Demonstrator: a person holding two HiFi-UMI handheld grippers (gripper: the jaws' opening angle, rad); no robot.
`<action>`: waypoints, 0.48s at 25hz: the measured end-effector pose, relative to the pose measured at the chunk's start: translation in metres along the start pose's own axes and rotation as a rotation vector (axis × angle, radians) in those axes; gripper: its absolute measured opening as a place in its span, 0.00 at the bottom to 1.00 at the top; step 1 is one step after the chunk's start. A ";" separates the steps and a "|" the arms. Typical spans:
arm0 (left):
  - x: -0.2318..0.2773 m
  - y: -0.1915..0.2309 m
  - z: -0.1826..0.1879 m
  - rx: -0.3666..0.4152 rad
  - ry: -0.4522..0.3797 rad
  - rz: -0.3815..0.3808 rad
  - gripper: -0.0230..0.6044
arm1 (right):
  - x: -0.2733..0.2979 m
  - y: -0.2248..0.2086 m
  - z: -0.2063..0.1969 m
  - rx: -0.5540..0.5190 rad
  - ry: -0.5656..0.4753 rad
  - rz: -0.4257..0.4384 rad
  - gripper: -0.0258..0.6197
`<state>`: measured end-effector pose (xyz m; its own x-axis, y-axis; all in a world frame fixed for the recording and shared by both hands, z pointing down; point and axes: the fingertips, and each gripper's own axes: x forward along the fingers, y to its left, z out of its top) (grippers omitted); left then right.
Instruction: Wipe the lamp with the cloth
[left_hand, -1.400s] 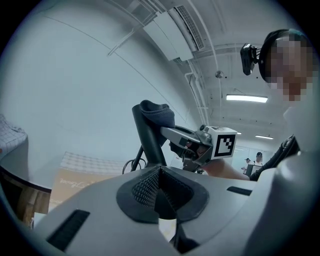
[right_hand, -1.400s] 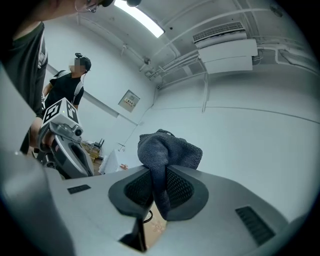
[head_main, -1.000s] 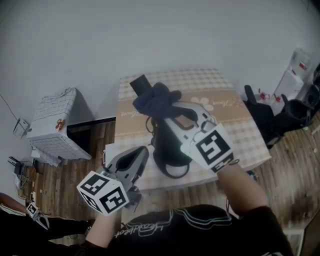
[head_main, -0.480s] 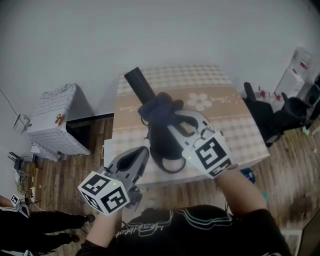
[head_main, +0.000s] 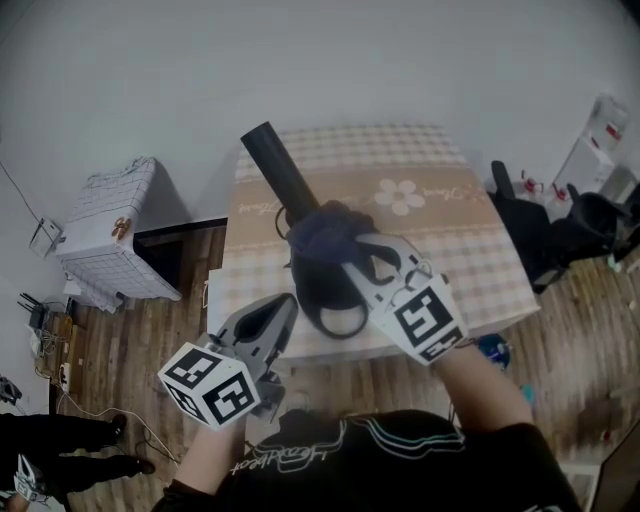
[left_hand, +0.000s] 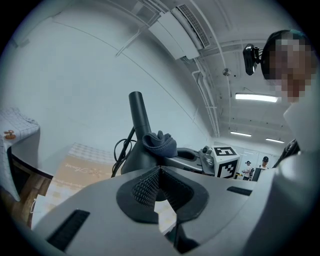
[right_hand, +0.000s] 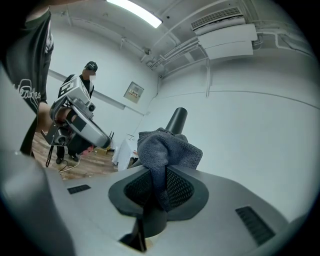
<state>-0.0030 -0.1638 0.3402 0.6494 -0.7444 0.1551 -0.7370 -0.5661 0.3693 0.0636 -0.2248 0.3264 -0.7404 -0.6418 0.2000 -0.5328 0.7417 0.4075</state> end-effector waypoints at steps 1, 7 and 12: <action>0.000 0.000 -0.001 -0.002 -0.001 0.004 0.04 | -0.002 0.002 -0.004 0.003 0.004 0.004 0.13; 0.001 -0.005 -0.011 -0.008 0.005 0.020 0.04 | -0.014 0.014 -0.024 0.032 0.028 0.041 0.13; 0.003 -0.011 -0.022 -0.017 0.011 0.025 0.04 | -0.023 0.024 -0.043 0.051 0.050 0.063 0.13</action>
<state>0.0113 -0.1517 0.3563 0.6330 -0.7542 0.1749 -0.7500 -0.5413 0.3802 0.0859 -0.2007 0.3701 -0.7527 -0.6011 0.2685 -0.5064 0.7893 0.3472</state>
